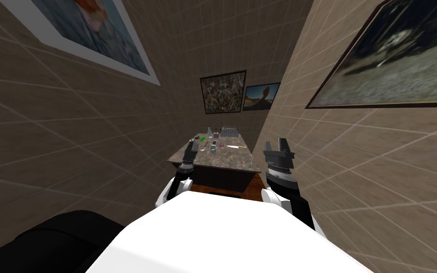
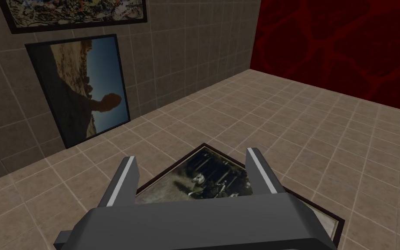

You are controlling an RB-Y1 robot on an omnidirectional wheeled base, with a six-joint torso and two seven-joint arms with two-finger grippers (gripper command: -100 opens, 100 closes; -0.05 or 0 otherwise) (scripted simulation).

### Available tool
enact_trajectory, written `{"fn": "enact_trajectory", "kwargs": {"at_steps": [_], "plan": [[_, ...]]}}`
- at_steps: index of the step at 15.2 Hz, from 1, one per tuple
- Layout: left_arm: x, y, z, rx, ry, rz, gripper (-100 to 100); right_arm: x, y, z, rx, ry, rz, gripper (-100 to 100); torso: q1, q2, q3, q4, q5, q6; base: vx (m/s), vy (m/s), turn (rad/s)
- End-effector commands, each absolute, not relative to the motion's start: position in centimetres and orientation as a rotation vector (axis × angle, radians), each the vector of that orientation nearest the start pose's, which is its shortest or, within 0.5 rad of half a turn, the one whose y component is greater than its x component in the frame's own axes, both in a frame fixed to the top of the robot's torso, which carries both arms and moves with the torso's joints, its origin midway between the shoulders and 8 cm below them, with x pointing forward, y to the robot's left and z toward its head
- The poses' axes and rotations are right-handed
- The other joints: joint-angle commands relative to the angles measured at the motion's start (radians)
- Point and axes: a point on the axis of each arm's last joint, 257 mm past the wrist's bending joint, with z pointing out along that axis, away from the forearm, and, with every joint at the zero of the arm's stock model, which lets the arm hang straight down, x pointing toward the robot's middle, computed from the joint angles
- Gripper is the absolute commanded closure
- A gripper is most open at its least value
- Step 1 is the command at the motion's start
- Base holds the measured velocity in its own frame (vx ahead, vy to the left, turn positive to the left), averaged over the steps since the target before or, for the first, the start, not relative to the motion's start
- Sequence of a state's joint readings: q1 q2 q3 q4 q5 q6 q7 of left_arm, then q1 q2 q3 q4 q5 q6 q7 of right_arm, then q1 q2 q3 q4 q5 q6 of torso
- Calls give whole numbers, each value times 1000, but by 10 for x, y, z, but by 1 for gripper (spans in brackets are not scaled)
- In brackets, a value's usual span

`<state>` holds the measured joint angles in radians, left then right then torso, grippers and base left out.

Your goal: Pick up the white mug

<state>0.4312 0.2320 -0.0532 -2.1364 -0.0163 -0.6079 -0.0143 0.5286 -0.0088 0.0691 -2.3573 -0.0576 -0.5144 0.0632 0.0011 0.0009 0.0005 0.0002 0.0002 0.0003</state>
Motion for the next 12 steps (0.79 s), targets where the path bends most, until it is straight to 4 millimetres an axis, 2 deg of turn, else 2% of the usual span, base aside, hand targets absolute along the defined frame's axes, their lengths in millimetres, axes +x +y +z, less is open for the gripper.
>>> {"fn": "enact_trajectory", "kwargs": {"at_steps": [1,2,3,4,5,7,9,10,11,12], "plan": [[365,231,-17,-373,882,-1281,-100,326,-263,51,623,553,1355,0,0,0,0,0,0,0,-19,11,-193],[365,230,-17,-361,894,-1279,-100,326,-263,51,623,553,1355,0,0,0,0,0,0,0,-19,13,-170],[370,227,-28,-302,942,-1222,-100,326,-263,51,623,553,1355,0,0,0,0,0,0,0,-18,12,-208],[369,226,-29,-287,956,-1219,-100,326,-263,51,623,553,1355,0,0,0,0,0,0,0,-18,13,-169],[374,224,-41,-227,1000,-1160,-100,326,-263,51,623,553,1355,0,1,0,0,0,0,0,-20,14,-229],[377,221,-51,-139,1051,-1099,-100,326,-263,51,623,553,1355,0,1,0,0,0,0,0,-22,15,-236],[377,222,-56,-119,1075,-1083,-100,326,-263,51,623,553,1355,0,1,0,0,0,0,0,-22,14,-152],[382,222,-70,-37,1125,-1013,-100,326,-263,51,623,553,1354,0,1,0,0,0,0,0,-21,10,-203],[381,222,-71,-25,1131,-1008,-100,326,-263,51,623,553,1355,0,1,0,0,0,0,0,-22,14,-225],[385,223,-83,44,1168,-950,-100,326,-263,51,623,553,1355,0,1,0,0,0,0,0,-26,16,-266]]}}
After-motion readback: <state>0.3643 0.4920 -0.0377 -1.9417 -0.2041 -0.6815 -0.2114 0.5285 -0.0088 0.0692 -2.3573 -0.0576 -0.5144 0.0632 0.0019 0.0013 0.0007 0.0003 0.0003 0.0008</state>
